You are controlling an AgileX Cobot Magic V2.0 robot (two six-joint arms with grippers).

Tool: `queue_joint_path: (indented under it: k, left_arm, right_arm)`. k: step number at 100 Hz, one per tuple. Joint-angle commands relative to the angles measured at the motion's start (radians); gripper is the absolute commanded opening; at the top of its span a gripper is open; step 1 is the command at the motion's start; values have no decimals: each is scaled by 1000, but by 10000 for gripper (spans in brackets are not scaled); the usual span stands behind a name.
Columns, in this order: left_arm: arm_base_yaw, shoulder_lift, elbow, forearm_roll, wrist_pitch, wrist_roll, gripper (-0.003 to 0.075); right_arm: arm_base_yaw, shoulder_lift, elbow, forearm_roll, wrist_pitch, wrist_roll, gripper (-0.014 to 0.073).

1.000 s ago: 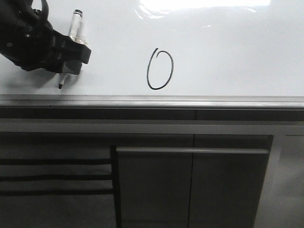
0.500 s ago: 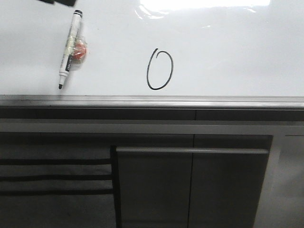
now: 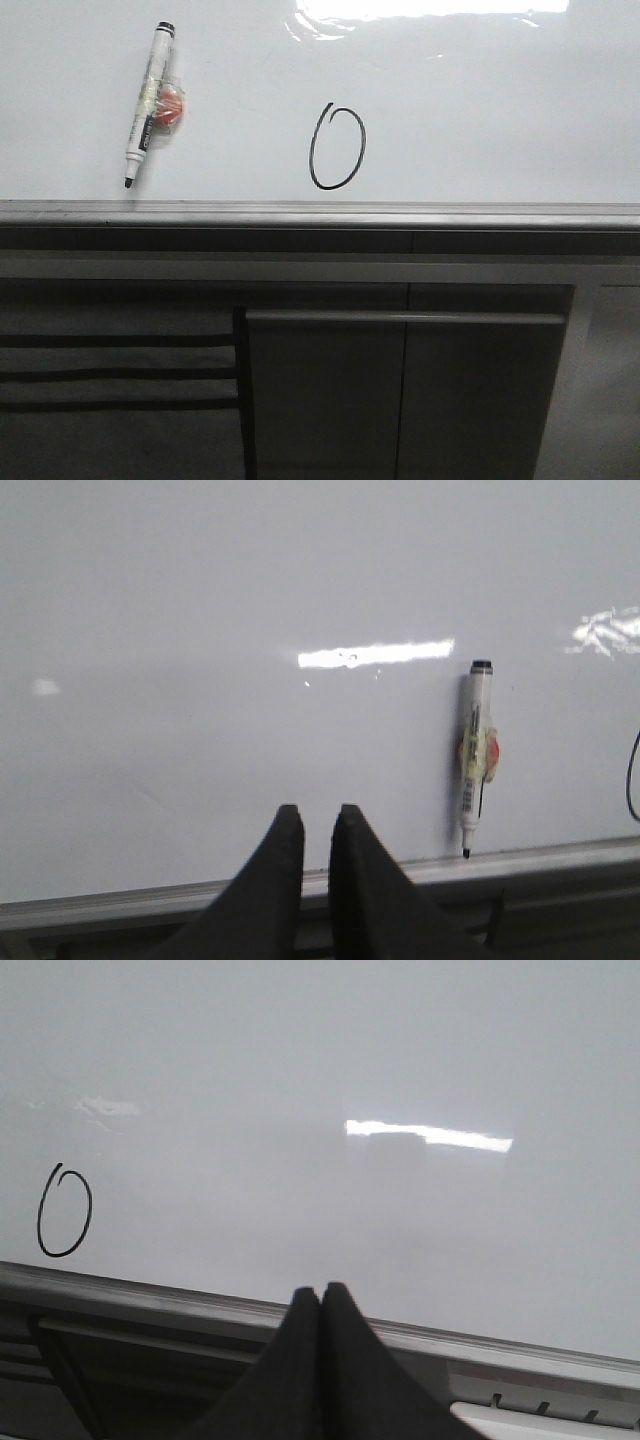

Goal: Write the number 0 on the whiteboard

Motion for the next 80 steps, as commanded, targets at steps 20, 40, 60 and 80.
queue_joint_path:
  k: [20,40,60,80]
  left_arm:
    - [8,-63,162,-75,-150,-20,-20]
    - [-20,-101,263,-73,-150,-20,-20]
    - [-29,-336,436,54,-277,-10,-20]
    - [-29,-523,648,61,-497,-10,-20]
  right_arm:
    - [-6,-1,92,13,-100,2,-73]
    - [-6,-1,121,13,-90,2,-73]
    - [-6,-1,121,13,-91,2,-73]
    - [-6,-1,121,13,-91,2,-73]
